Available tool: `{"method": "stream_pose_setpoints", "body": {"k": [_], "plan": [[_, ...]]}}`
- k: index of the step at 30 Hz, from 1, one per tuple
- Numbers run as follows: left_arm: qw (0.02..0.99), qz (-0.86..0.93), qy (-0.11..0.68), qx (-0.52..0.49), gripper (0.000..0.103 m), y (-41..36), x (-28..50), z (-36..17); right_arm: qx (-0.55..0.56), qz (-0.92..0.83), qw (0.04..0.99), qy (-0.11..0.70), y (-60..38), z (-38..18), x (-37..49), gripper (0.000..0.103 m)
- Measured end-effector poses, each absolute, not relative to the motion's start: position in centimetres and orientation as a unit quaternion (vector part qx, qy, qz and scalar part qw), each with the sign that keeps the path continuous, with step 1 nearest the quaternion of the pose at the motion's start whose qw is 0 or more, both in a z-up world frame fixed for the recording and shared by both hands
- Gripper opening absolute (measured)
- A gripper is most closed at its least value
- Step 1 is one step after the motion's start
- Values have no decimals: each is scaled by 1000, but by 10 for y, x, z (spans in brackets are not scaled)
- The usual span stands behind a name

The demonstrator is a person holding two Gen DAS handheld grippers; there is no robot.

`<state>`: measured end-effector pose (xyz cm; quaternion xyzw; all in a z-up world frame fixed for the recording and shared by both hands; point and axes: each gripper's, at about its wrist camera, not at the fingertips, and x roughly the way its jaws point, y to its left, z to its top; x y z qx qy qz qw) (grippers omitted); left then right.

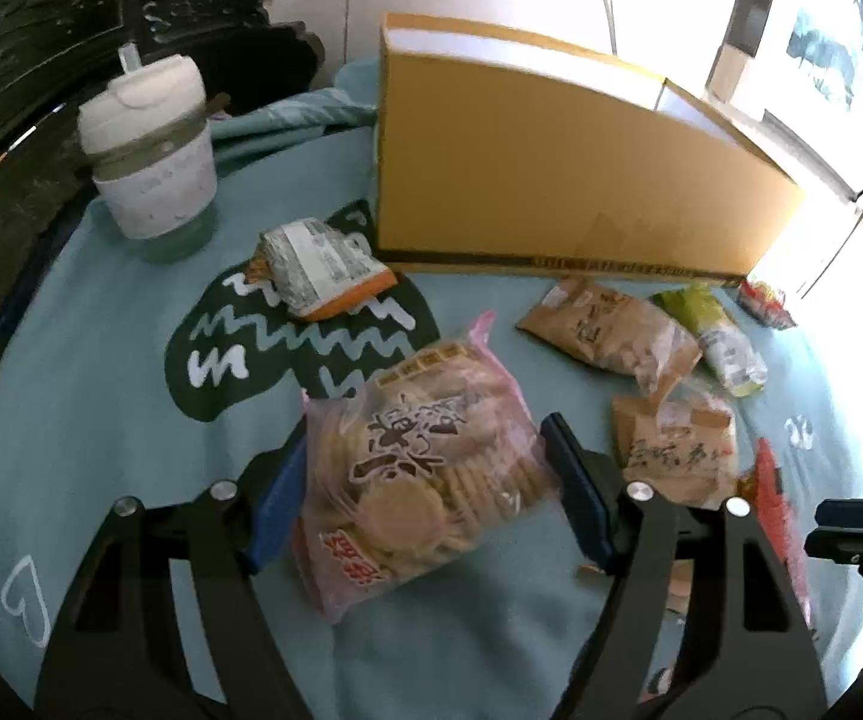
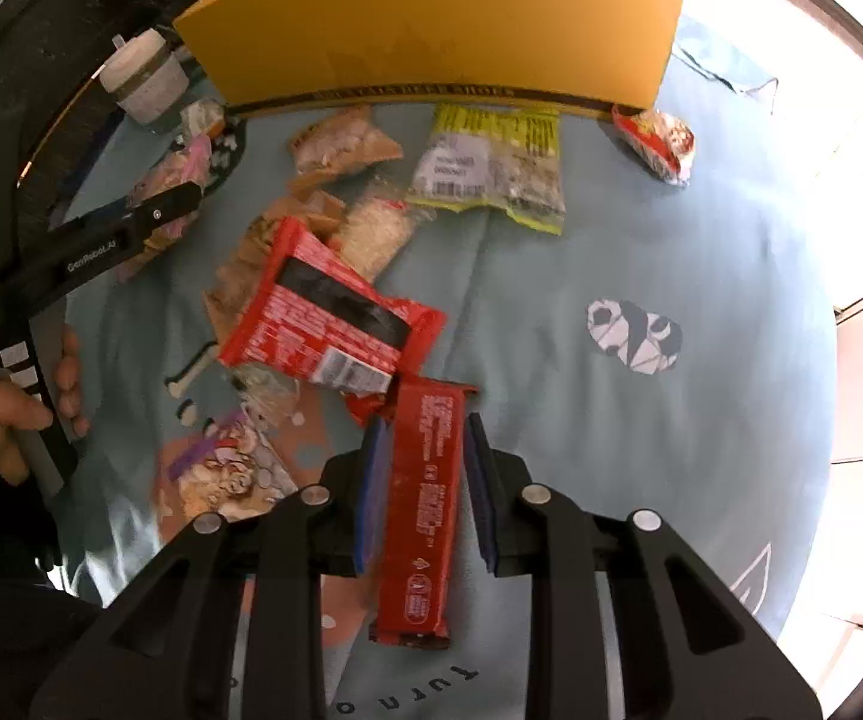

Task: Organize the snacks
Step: 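Grasp the pink cracker bag with the left tool while the right tool grasps the red bar, then carry both snacks over the yellow box and open both tools to drop them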

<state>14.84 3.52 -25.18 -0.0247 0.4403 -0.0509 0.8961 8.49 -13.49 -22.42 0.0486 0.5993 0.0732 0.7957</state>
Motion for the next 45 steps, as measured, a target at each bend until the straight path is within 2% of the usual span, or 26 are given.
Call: {"method": "stream_pose_setpoints", "body": {"k": [4,8,10,12,15,16,17,18,25,33,45], "plan": [[908,-51,414,-38,75,37,145,-225,60,79,801,590,-139,-209,82,26],[914,-60,400,-40,75,31,144,-208,42,71,787,612,-142,-231,78,28],[913,-65,401,-39,75,27,142,-207,25,71,781,620,-139,-245,69,41],[911,-68,405,-33,75,22,138,-210,3,70,773,631,-130,-256,63,42],[907,-68,414,-29,75,20,135,-214,-73,75,767,634,-109,-272,55,41],[905,-66,419,-29,75,20,134,-216,-91,83,766,631,-103,-269,52,32],[905,-64,420,-29,75,21,133,-216,-90,85,764,633,-103,-266,52,29],[905,-63,420,-30,75,22,131,-215,-84,87,768,628,-105,-260,51,24],[918,-65,389,-33,75,28,119,-189,35,95,803,588,-148,-193,55,24],[935,-92,340,-44,75,12,116,-139,68,92,840,531,-164,-134,73,24],[951,-97,289,-58,76,-20,204,-55,63,85,899,425,-180,-20,193,24]]}}
